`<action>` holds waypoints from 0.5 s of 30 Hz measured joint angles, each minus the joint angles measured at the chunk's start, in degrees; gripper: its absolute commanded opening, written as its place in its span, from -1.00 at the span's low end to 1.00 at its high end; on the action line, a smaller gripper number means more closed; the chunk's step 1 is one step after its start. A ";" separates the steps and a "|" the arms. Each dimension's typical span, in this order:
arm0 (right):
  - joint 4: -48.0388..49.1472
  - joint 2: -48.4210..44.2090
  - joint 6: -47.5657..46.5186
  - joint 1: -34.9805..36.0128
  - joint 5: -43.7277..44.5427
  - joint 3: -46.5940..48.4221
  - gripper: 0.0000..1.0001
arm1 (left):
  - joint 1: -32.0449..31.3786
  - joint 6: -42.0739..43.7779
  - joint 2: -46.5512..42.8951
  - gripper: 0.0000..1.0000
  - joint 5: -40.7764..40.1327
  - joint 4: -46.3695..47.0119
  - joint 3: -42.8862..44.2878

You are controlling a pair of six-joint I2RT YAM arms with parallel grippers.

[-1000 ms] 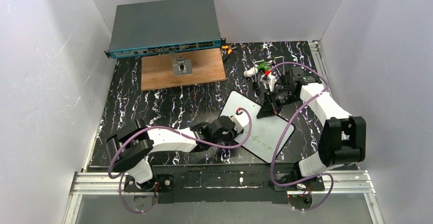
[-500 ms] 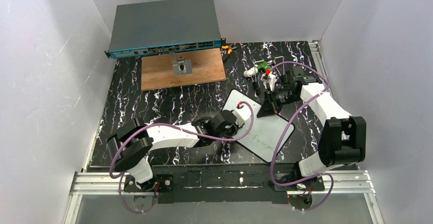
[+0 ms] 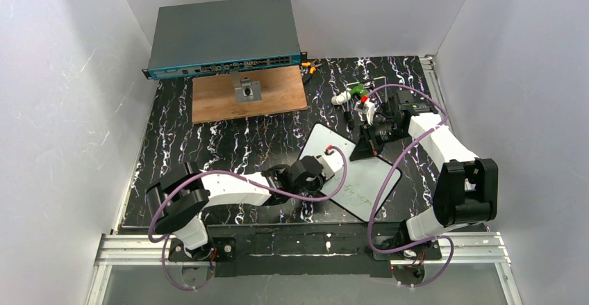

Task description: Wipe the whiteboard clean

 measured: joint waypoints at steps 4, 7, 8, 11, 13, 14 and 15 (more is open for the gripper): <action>-0.28 0.00 -0.83 0.26 -0.68 0.00 -0.97 | -2.10 2.10 0.26 -1.00 -0.02 0.50 -0.55; -0.39 0.00 -0.94 0.33 -0.72 0.00 -0.97 | -2.75 2.69 0.55 -1.00 -0.28 0.76 -0.66; -0.42 0.00 -0.94 0.33 -0.74 0.00 -0.97 | -2.71 2.73 0.55 -1.00 -0.35 0.94 -0.68; -0.31 0.00 -0.87 0.31 -0.74 0.00 -0.97 | -1.90 1.97 0.52 -1.00 0.26 1.01 -0.70; -0.07 0.00 -0.68 0.28 -0.70 0.00 -0.97 | -0.85 0.90 0.37 -1.00 1.25 0.98 -0.70; 0.07 0.00 -0.61 0.24 -0.70 0.00 -0.97 | -0.17 0.11 0.17 -1.00 1.86 0.96 -0.70; 0.17 -0.02 -0.48 0.22 -0.68 0.00 -0.97 | 0.59 -0.76 -0.04 -1.00 2.34 0.92 -0.70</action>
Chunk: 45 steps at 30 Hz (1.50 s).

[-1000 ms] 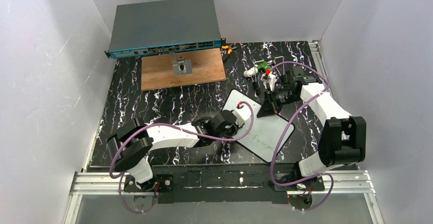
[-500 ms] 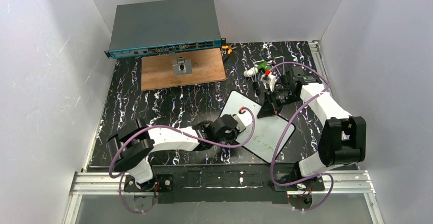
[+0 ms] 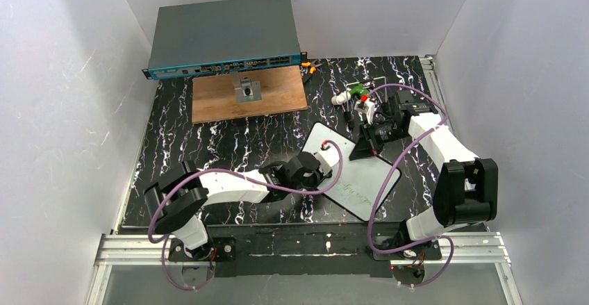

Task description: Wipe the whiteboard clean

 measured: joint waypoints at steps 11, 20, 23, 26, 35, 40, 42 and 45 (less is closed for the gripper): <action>0.13 0.02 0.02 -0.02 -0.22 0.00 -0.97 | 3.45 -4.66 -2.23 -1.00 0.98 -1.29 0.00; -0.20 0.02 -0.79 0.13 -0.87 0.00 -0.97 | -4.68 5.86 0.66 -1.00 -3.41 -2.19 0.61; -0.22 0.02 -0.55 0.13 -0.33 0.00 -0.97 | -7.08 8.00 3.32 -1.00 -7.48 -3.48 2.27; -0.07 0.02 -0.31 -0.09 -0.20 0.00 -0.97 | -7.78 8.52 4.17 -1.00 -10.23 -3.78 3.13; 0.24 0.02 0.00 -0.15 -0.15 0.04 -0.97 | -1.03 0.98 0.15 -1.00 -9.99 -5.46 2.34; 0.22 0.02 -0.02 -0.20 -0.22 0.04 -0.97 | 1.92 -3.23 -2.19 -1.00 -8.76 -3.80 0.96; 0.04 0.02 -0.13 -0.20 -0.09 0.04 -0.97 | 1.25 -2.67 -2.21 -1.00 -8.37 -1.90 -0.24; -0.31 0.02 -0.52 -0.13 -0.24 0.04 -0.97 | -1.33 0.42 -1.60 -1.00 -8.15 -0.17 -1.05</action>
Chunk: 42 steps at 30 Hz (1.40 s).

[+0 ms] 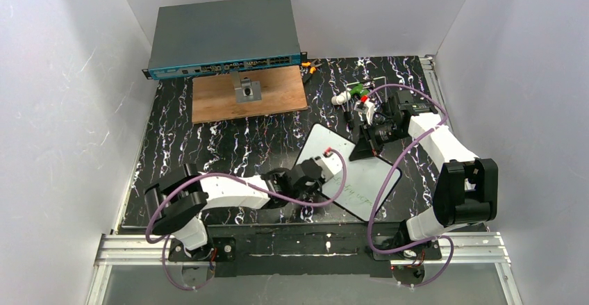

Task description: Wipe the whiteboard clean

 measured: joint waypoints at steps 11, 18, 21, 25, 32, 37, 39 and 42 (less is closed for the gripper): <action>-0.22 0.00 -0.46 0.11 -0.15 0.00 -0.97 | -5.53 5.42 4.35 -1.00 -0.96 0.94 1.81; 0.74 0.00 0.87 -0.17 0.68 0.02 -0.97 | -1.22 -4.17 3.72 -1.00 -0.94 -2.43 2.75; 0.92 0.00 1.33 -0.20 1.05 0.02 -0.97 | 0.59 -6.86 3.13 -1.00 -0.57 -3.13 2.58; 0.94 0.00 1.42 -0.20 1.11 0.02 -0.97 | 1.25 -6.86 2.56 -1.00 1.25 -1.64 1.33; 0.00 0.00 0.31 -0.11 0.70 0.02 -0.97 | -1.20 0.61 1.77 -1.00 3.17 1.88 -0.85; -0.33 0.00 -0.70 0.20 -0.31 0.02 -0.97 | -3.10 2.45 1.86 -1.00 3.91 3.30 -0.83; -0.33 0.00 -0.76 0.22 -0.28 0.02 -0.97 | -2.89 1.03 2.01 -1.00 3.69 3.28 -0.79; -0.24 0.00 -0.66 0.15 -0.17 0.02 -0.97 | -1.33 -3.61 2.05 -1.00 4.07 3.34 -0.70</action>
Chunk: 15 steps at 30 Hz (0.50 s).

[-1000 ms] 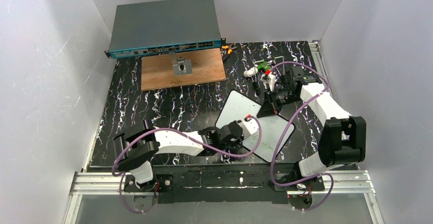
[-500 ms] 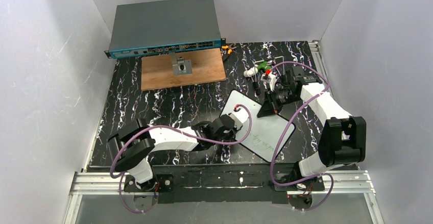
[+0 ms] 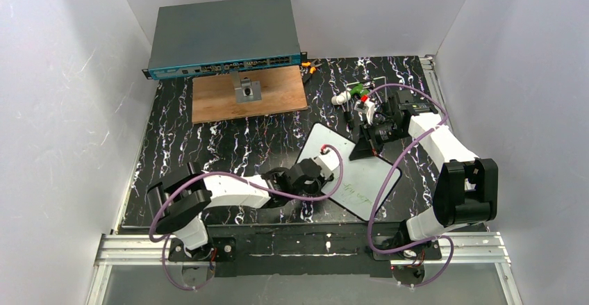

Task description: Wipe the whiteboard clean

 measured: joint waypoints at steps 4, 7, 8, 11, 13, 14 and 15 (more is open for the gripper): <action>0.55 0.00 0.79 -0.11 0.37 0.02 -0.97 | 2.75 -5.51 -1.01 -1.00 1.27 0.74 -1.18; 0.57 0.00 0.76 -0.11 0.20 0.02 -0.97 | 5.14 -8.94 -3.06 -1.00 1.70 1.25 -3.06; 0.57 0.00 0.70 -0.11 0.11 0.02 -0.97 | 5.79 -9.81 -3.76 -1.00 1.77 1.33 -3.63; 0.57 0.00 0.59 -0.11 -0.07 0.02 -0.97 | 6.45 -11.39 -4.33 -1.00 2.25 1.44 -3.87; 0.55 -0.02 0.59 -0.11 -0.07 0.02 -0.97 | 6.34 -11.72 -4.33 -1.00 2.36 1.66 -3.98; 0.55 0.00 0.57 -0.11 -0.07 0.02 -0.97 | 6.01 -11.54 -4.33 -1.00 2.27 2.05 -4.17; 0.50 0.00 0.52 -0.11 -0.09 0.02 -0.97 | 5.64 -11.23 -4.33 -1.00 2.10 2.27 -4.28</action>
